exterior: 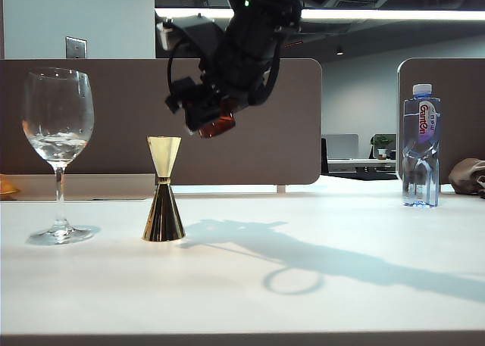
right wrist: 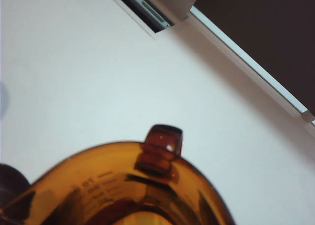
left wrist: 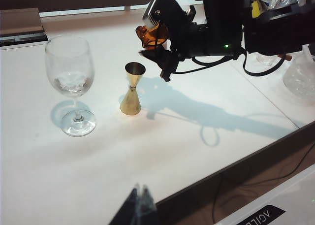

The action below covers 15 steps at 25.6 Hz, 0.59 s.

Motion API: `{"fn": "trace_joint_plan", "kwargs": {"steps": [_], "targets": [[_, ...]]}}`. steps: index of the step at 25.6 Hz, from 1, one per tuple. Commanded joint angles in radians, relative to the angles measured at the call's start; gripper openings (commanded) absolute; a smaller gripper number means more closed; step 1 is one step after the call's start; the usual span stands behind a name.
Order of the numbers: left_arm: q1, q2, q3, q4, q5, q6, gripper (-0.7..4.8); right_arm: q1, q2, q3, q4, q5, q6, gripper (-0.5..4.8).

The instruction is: Pick up the small amber measuring cup and pour the water in it into the jigger, then pick up the jigger and pour the water in it into the wine glass.

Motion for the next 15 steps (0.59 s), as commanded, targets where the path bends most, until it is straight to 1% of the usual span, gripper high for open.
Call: {"fn": "trace_joint_plan", "kwargs": {"steps": [1, 10, 15], "targets": [[0.000, 0.001, 0.002, 0.006, 0.000, 0.000, -0.02, 0.003, -0.001, 0.006, 0.036, 0.010, -0.037, 0.39], [0.000, 0.001, 0.002, 0.006, 0.000, 0.000, -0.02, 0.003, 0.001, 0.006, 0.060, 0.051, -0.196, 0.39], [0.000, 0.001, 0.002, 0.006, 0.000, 0.000, -0.02, 0.004, 0.001, 0.006, 0.078, 0.050, -0.222, 0.39]]}}
